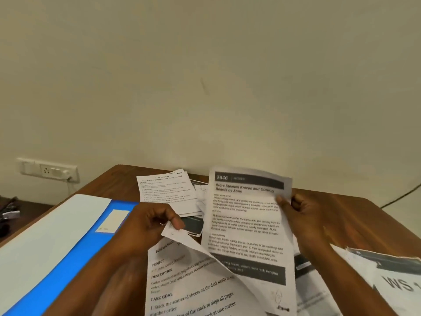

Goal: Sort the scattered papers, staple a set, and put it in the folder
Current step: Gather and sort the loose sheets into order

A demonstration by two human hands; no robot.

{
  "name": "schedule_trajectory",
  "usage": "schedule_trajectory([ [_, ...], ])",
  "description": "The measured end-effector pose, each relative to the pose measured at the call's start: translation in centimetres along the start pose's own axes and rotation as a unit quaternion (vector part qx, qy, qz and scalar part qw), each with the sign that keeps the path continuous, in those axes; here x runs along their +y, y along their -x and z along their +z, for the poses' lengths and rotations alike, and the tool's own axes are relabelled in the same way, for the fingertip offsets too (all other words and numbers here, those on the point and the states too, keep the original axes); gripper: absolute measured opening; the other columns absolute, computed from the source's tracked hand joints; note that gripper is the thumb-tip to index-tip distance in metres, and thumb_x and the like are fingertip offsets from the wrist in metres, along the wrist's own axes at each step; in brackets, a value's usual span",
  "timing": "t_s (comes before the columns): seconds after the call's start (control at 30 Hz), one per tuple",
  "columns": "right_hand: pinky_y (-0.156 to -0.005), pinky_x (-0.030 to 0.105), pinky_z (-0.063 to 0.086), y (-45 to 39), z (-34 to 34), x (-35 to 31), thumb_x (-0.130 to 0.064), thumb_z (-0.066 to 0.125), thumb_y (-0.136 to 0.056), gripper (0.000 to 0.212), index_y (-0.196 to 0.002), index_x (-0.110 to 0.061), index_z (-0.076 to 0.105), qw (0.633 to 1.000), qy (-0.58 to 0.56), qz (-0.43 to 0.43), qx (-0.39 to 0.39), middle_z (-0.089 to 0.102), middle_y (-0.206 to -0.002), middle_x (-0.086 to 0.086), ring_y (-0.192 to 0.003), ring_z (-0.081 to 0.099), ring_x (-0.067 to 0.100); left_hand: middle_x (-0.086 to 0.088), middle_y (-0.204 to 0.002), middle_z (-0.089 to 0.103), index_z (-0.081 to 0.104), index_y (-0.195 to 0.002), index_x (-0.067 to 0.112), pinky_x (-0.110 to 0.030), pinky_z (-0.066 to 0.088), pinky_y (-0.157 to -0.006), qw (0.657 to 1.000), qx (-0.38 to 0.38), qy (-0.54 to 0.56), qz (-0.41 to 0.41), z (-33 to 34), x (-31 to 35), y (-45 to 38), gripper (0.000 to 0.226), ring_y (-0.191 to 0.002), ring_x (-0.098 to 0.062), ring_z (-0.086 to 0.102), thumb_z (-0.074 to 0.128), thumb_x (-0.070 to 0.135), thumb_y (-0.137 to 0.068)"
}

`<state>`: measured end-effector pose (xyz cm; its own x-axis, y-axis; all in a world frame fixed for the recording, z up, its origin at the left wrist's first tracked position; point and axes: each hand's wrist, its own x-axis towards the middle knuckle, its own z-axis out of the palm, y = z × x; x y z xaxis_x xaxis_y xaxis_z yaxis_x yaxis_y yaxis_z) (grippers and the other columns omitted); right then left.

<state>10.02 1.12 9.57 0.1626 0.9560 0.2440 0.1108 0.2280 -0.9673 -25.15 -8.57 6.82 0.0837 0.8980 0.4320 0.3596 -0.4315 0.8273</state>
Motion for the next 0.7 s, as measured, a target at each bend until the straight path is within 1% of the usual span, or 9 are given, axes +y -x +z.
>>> schedule_trajectory([
  [0.03, -0.071, 0.044, 0.064, 0.5, -0.2, 0.8, -0.019, 0.073, -0.094, 0.008, -0.102, -0.019, 0.073, 1.000, 0.006, 0.016, -0.006, 0.081, -0.097, 0.008, -0.078, 0.079, 0.026, 0.004, -0.094, 0.081, 0.079, -0.081, 0.038, -0.037, 0.064, -0.080, 1.000, -0.008, 0.000, 0.005, 0.2, 0.5, -0.1, 0.010, -0.091, -0.021, 0.078, 0.084, 0.044, -0.075],
  [0.07, -0.071, 0.044, 0.065, 0.9, -0.2, 1.6, -0.021, 0.073, -0.094, 0.009, -0.103, -0.019, 0.073, 0.999, 0.009, 0.035, -0.016, 0.081, -0.095, 0.007, -0.077, 0.079, 0.025, 0.003, -0.094, 0.081, 0.079, -0.082, 0.037, -0.037, 0.064, -0.080, 1.000, -0.019, -0.011, 0.007, 0.5, 0.6, -0.2, 0.007, -0.091, -0.021, 0.078, 0.084, 0.036, -0.078],
  [0.13, -0.077, 0.050, 0.065, 1.9, 0.0, 2.9, -0.025, 0.073, -0.095, 0.014, -0.105, -0.015, 0.074, 0.996, 0.008, 0.078, -0.047, 0.082, -0.094, 0.006, -0.080, 0.080, 0.028, 0.005, -0.094, 0.081, 0.079, -0.081, 0.032, -0.035, 0.064, -0.081, 0.999, -0.022, -0.039, 0.000, 1.3, 0.7, -0.5, 0.023, -0.091, -0.019, 0.078, 0.083, 0.009, -0.085],
  [0.2, -0.082, 0.052, 0.064, 3.0, 0.5, 3.7, -0.025, 0.070, -0.097, 0.016, -0.104, -0.011, 0.075, 0.991, -0.003, 0.107, -0.073, 0.082, -0.094, 0.009, -0.083, 0.079, 0.031, 0.008, -0.096, 0.081, 0.080, -0.079, 0.025, -0.031, 0.064, -0.083, 0.999, -0.023, -0.042, -0.020, 2.3, 0.9, -0.5, 0.028, -0.095, -0.015, 0.077, 0.080, -0.002, -0.086],
  [0.3, -0.083, 0.046, 0.064, 4.2, 1.6, 4.5, -0.024, 0.067, -0.100, 0.020, -0.099, -0.008, 0.078, 0.988, -0.014, 0.124, -0.091, 0.081, -0.093, 0.010, -0.084, 0.079, 0.030, 0.011, -0.100, 0.081, 0.081, -0.084, 0.017, -0.025, 0.062, -0.087, 0.998, -0.036, -0.048, -0.026, 3.8, 0.9, -0.5, 0.014, -0.101, -0.007, 0.075, 0.080, 0.004, -0.086],
  [0.4, -0.090, 0.048, 0.062, 5.0, 2.5, 5.4, -0.029, 0.065, -0.101, 0.029, -0.095, -0.005, 0.079, 0.984, -0.020, 0.147, -0.094, 0.081, -0.091, 0.012, -0.090, 0.078, 0.034, 0.013, -0.097, 0.080, 0.081, -0.085, 0.016, -0.017, 0.058, -0.083, 0.997, -0.042, -0.052, -0.039, 5.0, 0.6, -0.5, 0.010, -0.099, -0.003, 0.074, 0.080, 0.006, -0.088],
  [0.5, -0.093, 0.052, 0.060, 5.6, 3.2, 6.1, -0.033, 0.064, -0.101, 0.035, -0.092, -0.002, 0.077, 0.985, -0.026, 0.149, -0.084, 0.080, -0.087, 0.014, -0.092, 0.077, 0.038, 0.018, -0.098, 0.079, 0.081, -0.086, 0.024, -0.012, 0.054, -0.081, 0.993, -0.044, -0.099, -0.037, 5.9, 0.6, -0.5, 0.015, -0.101, 0.001, 0.071, 0.080, 0.010, -0.089],
  [0.6, -0.088, 0.044, 0.062, 5.8, 3.3, 6.2, -0.026, 0.065, -0.101, 0.026, -0.095, -0.007, 0.080, 0.984, -0.063, 0.148, -0.072, 0.082, -0.089, 0.009, -0.090, 0.078, 0.030, 0.017, -0.095, 0.079, 0.082, -0.087, 0.023, -0.008, 0.051, -0.082, 0.992, -0.042, -0.117, -0.031, 6.6, 0.3, -0.8, 0.016, -0.100, 0.000, 0.071, 0.079, 0.007, -0.089],
  [0.7, -0.084, 0.037, 0.059, 5.9, 3.1, 6.1, -0.023, 0.065, -0.101, 0.021, -0.097, -0.010, 0.081, 0.982, -0.094, 0.144, -0.076, 0.082, -0.094, 0.007, -0.091, 0.078, 0.025, 0.013, -0.093, 0.080, 0.082, -0.087, 0.019, -0.011, 0.053, -0.083, 0.994, -0.047, -0.094, -0.024, 7.2, -0.2, -1.1, 0.013, -0.097, -0.004, 0.073, 0.080, 0.006, -0.088],
])
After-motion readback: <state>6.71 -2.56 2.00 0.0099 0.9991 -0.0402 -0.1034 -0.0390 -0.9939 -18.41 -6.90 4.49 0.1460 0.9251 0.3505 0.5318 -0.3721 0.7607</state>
